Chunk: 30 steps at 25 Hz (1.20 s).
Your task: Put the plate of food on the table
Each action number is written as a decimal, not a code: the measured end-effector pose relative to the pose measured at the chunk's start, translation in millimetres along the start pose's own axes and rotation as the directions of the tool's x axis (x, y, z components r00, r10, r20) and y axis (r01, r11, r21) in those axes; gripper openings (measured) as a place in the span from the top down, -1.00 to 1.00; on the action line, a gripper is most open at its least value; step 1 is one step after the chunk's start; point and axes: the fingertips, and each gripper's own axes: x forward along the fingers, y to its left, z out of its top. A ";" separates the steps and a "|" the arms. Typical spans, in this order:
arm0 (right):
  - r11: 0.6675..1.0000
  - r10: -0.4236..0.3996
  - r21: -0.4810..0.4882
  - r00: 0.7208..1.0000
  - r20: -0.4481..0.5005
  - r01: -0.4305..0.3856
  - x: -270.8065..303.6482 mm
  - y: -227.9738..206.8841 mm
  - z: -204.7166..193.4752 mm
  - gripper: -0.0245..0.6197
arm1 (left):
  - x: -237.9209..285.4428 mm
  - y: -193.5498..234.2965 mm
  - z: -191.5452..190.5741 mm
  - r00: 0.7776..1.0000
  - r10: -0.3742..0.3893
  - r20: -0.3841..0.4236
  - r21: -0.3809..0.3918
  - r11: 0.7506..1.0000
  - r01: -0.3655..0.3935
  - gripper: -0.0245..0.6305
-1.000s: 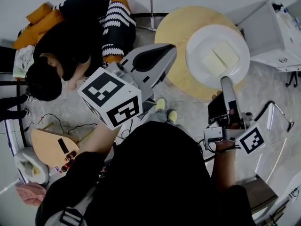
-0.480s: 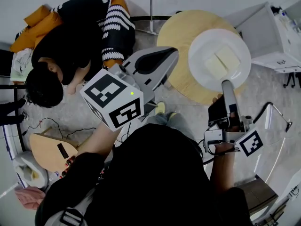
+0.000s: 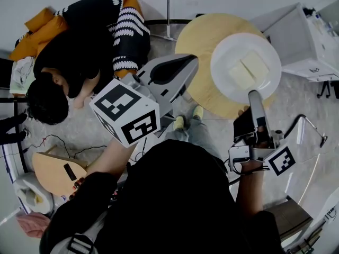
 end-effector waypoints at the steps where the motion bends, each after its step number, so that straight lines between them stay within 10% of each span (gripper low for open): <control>1: 1.000 0.001 0.000 1.000 0.000 -0.001 0.7 -0.7 1.9 0.87 | 2.2 0.2 0.9 1.000 0.001 0.000 0.002 1.000 -0.001 0.95; 14: 0.999 -0.012 0.038 1.000 -0.018 0.013 25.1 -67.0 71.6 0.87 | 100.4 18.2 8.1 1.000 0.022 -0.021 0.012 1.000 -0.022 0.95; 30: 0.997 0.043 0.061 0.997 -0.061 -0.039 31.0 -60.7 70.9 0.87 | 94.6 7.4 31.3 0.997 0.073 -0.009 0.068 0.995 -0.072 0.95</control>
